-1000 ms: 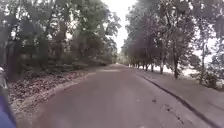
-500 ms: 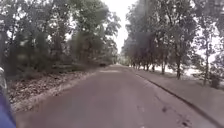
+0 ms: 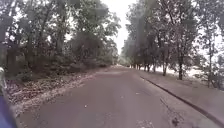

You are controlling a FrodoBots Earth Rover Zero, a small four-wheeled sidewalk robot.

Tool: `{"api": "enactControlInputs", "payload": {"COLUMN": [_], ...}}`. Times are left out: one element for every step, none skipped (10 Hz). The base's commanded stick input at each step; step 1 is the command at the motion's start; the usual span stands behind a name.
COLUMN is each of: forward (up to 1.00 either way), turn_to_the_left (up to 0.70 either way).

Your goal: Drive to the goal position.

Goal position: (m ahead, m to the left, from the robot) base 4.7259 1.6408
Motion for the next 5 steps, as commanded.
{"api": "enactControlInputs", "payload": {"forward": [0.7, 0.7, 0.7, 0.7, 0.7], "turn_to_the_left": [-0.01, -0.01, -0.01, -0.01, -0.01]}}
